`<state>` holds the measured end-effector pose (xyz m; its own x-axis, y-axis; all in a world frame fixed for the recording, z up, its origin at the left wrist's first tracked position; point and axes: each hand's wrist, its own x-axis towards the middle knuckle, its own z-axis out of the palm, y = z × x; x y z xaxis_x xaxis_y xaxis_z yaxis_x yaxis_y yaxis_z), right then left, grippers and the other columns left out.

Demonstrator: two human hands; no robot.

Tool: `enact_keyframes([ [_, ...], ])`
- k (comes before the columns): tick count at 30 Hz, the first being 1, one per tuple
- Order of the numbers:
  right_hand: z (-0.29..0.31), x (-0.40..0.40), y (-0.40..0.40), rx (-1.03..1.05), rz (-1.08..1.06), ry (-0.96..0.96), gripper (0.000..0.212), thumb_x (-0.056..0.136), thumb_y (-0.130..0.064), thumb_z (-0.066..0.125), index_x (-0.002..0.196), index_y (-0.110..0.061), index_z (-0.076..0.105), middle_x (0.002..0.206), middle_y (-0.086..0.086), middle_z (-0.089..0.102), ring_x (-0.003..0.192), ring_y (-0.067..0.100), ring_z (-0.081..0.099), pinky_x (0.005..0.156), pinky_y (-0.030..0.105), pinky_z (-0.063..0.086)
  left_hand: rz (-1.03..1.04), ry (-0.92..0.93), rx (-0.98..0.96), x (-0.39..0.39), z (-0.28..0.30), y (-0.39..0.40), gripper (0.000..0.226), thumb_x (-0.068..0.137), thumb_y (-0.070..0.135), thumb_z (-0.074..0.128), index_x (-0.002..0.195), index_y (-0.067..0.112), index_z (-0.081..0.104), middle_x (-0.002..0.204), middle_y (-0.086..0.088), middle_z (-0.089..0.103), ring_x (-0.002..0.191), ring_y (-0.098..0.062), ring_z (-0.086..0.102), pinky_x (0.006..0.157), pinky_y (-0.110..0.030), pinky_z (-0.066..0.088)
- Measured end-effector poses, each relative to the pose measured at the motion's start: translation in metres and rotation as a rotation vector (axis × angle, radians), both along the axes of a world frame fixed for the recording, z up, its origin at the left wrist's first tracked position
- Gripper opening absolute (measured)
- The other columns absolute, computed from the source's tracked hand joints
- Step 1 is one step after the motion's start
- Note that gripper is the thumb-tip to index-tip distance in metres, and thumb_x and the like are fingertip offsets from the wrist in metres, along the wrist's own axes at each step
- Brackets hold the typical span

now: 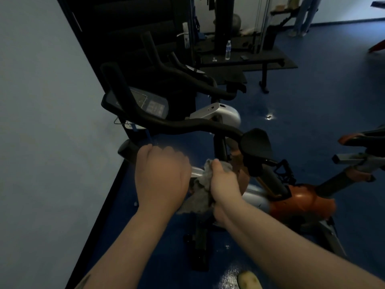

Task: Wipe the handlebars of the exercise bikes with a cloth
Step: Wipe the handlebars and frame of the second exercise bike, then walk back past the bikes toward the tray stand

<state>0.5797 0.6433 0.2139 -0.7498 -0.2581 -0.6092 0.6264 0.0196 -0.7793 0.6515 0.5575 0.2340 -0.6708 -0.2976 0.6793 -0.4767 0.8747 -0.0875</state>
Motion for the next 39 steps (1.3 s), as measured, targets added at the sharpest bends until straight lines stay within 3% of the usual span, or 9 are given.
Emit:
enact_keyframes([
  [4, 0.004, 0.014, -0.002, 0.010, -0.086, 0.040, 0.051, 0.095, -0.048, 0.044, 0.123, -0.005, 0.050, 0.114, 0.016, 0.063, 0.104, 0.031, 0.059, 0.098, 0.044, 0.047, -0.043, -0.019, 0.133, 0.010, -0.009, 0.011, 0.031, 0.096, 0.028, 0.038, 0.085, 0.020, 0.065, 0.082, 0.001, 0.061, 0.085, -0.021, 0.054, 0.110, -0.040, 0.024],
  [7, 0.006, 0.026, 0.009, -0.037, 0.039, 0.000, 0.047, 0.093, -0.055, 0.042, 0.101, -0.012, 0.059, 0.093, 0.009, 0.066, 0.088, 0.024, 0.063, 0.090, 0.040, 0.052, -0.082, 0.006, 0.213, 0.012, -0.012, 0.014, 0.029, 0.095, 0.029, 0.039, 0.096, 0.022, 0.067, 0.094, 0.000, 0.063, 0.098, -0.022, 0.054, 0.113, -0.040, 0.018],
  [10, 0.001, 0.023, 0.027, -0.045, 0.145, 0.038, 0.042, 0.092, -0.057, 0.042, 0.086, -0.019, 0.059, 0.098, 0.010, 0.067, 0.094, 0.026, 0.064, 0.091, 0.042, 0.053, -0.090, 0.003, 0.262, 0.013, -0.012, 0.018, 0.030, 0.095, 0.029, 0.039, 0.100, 0.021, 0.068, 0.099, -0.002, 0.062, 0.103, -0.023, 0.052, 0.115, -0.041, 0.015],
  [15, -0.013, 0.031, 0.055, -0.079, 0.199, 0.122, 0.032, 0.096, -0.043, 0.047, 0.101, -0.015, 0.063, 0.099, 0.009, 0.070, 0.092, 0.024, 0.066, 0.080, 0.038, 0.055, -0.079, -0.019, 0.346, 0.016, -0.011, 0.029, 0.030, 0.094, 0.029, 0.041, 0.108, 0.021, 0.066, 0.110, -0.003, 0.062, 0.117, -0.026, 0.048, 0.117, -0.044, 0.012],
  [19, -0.031, 0.028, 0.091, 0.037, 0.323, 0.274, 0.023, 0.096, -0.044, 0.047, 0.092, -0.025, 0.060, 0.094, 0.003, 0.069, 0.089, 0.018, 0.065, 0.077, 0.034, 0.053, -0.118, 0.001, 0.487, 0.020, -0.022, 0.062, 0.036, 0.092, 0.028, 0.047, 0.125, 0.020, 0.059, 0.139, -0.004, 0.050, 0.140, -0.028, 0.028, 0.116, -0.051, 0.020],
  [21, -0.041, 0.022, 0.116, 0.100, 0.410, 0.351, 0.023, 0.094, -0.043, 0.048, 0.088, -0.025, 0.059, 0.090, 0.004, 0.069, 0.086, 0.019, 0.065, 0.080, 0.039, 0.053, -0.169, 0.018, 0.602, 0.021, -0.032, 0.086, 0.040, 0.092, 0.028, 0.046, 0.131, 0.022, 0.055, 0.150, -0.001, 0.038, 0.146, -0.020, 0.016, 0.116, -0.044, 0.021],
  [23, -0.054, 0.011, 0.145, 0.190, 0.484, 0.461, 0.019, 0.093, -0.041, 0.049, 0.091, -0.025, 0.060, 0.092, 0.007, 0.067, 0.085, 0.021, 0.065, 0.081, 0.043, 0.053, -0.209, -0.017, 0.683, 0.019, -0.045, 0.114, 0.040, 0.093, 0.029, 0.046, 0.132, 0.026, 0.053, 0.153, 0.004, 0.032, 0.146, -0.013, 0.013, 0.114, -0.035, 0.020],
  [28, -0.094, -0.029, 0.234, 0.444, 0.586, 0.650, 0.018, 0.092, -0.040, 0.053, 0.109, -0.033, 0.057, 0.112, -0.003, 0.051, 0.094, 0.012, 0.055, 0.084, 0.031, 0.046, -0.247, -0.166, 0.816, -0.001, -0.089, 0.186, 0.037, 0.092, 0.024, 0.054, 0.129, 0.025, 0.055, 0.146, 0.009, 0.039, 0.134, -0.008, 0.031, 0.106, -0.023, 0.027],
  [39, -0.135, -0.078, 0.471, 0.867, 0.494, 0.479, 0.033, 0.094, -0.044, 0.048, 0.123, -0.030, 0.046, 0.120, 0.000, 0.047, 0.097, 0.021, 0.058, 0.079, 0.037, 0.051, -0.393, -0.592, 0.923, -0.105, -0.171, 0.357, 0.033, 0.092, 0.027, 0.049, 0.124, 0.030, 0.058, 0.140, 0.011, 0.045, 0.129, -0.010, 0.038, 0.106, -0.025, 0.031],
])
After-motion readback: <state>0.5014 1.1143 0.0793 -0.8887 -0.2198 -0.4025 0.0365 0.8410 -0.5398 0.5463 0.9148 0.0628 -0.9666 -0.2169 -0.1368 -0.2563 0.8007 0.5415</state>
